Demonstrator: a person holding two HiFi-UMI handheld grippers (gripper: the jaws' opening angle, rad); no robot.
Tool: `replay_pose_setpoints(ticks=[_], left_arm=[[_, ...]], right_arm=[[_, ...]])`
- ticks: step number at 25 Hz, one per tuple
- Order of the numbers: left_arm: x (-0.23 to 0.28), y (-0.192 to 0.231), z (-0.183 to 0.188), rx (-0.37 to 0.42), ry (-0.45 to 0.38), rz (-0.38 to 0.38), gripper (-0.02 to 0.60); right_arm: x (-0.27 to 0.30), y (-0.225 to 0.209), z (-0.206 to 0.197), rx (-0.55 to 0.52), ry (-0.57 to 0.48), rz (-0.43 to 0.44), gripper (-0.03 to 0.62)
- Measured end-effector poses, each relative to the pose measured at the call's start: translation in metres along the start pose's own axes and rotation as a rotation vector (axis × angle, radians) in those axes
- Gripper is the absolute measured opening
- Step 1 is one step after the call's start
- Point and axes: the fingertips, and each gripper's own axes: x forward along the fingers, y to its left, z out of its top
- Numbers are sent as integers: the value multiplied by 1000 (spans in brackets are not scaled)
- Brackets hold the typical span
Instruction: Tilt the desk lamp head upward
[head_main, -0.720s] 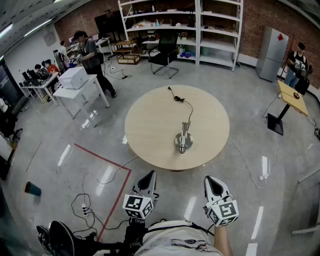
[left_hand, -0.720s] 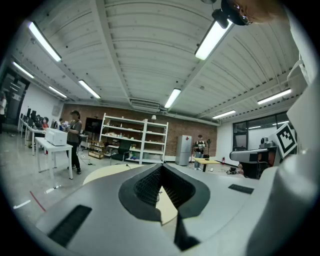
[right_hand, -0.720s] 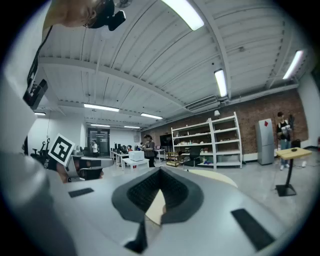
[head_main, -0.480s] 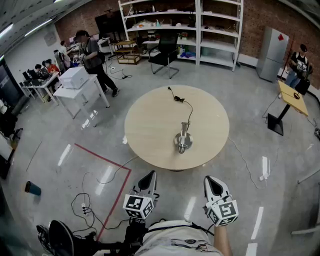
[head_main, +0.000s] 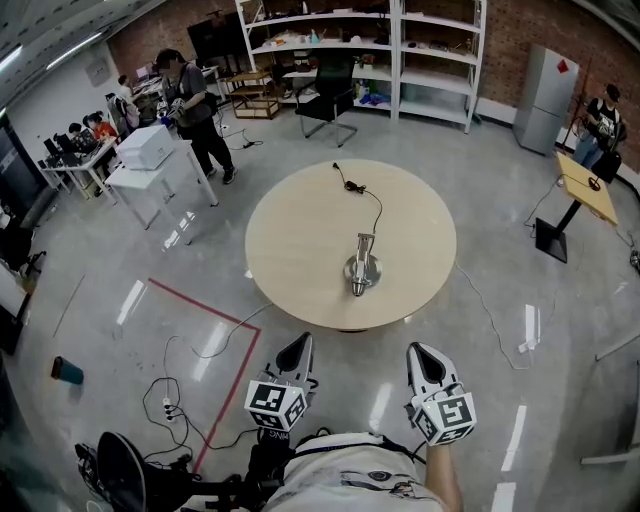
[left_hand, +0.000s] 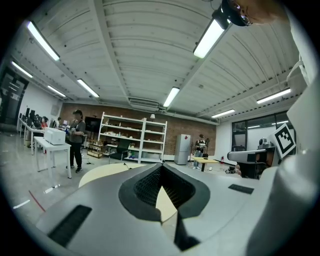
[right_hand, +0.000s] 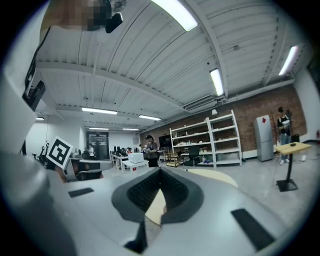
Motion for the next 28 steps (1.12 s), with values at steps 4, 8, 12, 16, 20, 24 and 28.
replay_pose_setpoints(ticks=[4,8,12,16,20,24,28], left_arm=[[5,-12,-2,3,-2,-5,2],[8,-28,-13,6,19,-20,2],[15,-47,-22,7,37,-28,2],[21,-60,-31,9,57,-29,2],[29,-62,-36,9,67,-26,2],[41,-54,-42,1,71,-23,2],[68,-38,-48,-10,75,-32,2]], right_arm=[[-5,-6,-2,3,-4,4,5],[-9,-4,-8,-1,5,28,5],[-17,-6,-13,4,16,56,5],[-27,-14,-24,27,41,61,5],[-26,-23,-32,41,57,61,5],[-16,-30,-37,46,65,54,5],[6,-38,-41,38,69,45,4]])
